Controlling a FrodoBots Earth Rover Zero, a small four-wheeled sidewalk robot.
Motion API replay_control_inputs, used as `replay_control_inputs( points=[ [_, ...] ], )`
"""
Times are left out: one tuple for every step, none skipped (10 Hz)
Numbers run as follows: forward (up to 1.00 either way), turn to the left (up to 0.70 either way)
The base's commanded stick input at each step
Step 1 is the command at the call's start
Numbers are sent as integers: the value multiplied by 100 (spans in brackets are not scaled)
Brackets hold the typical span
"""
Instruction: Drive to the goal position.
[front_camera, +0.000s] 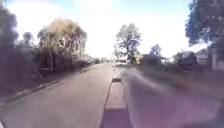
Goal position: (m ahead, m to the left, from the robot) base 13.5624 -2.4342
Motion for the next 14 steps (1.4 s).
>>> replay_control_inputs(
  points=[
    [100, 0],
    [100, 0],
    [100, 0],
    [100, 0],
    [100, 0],
    [100, 0],
    [100, 0],
    [100, 0],
    [100, 0],
    [100, 0],
    [100, 0],
    [100, 0],
    [100, 0],
    [100, 0]
  ],
)
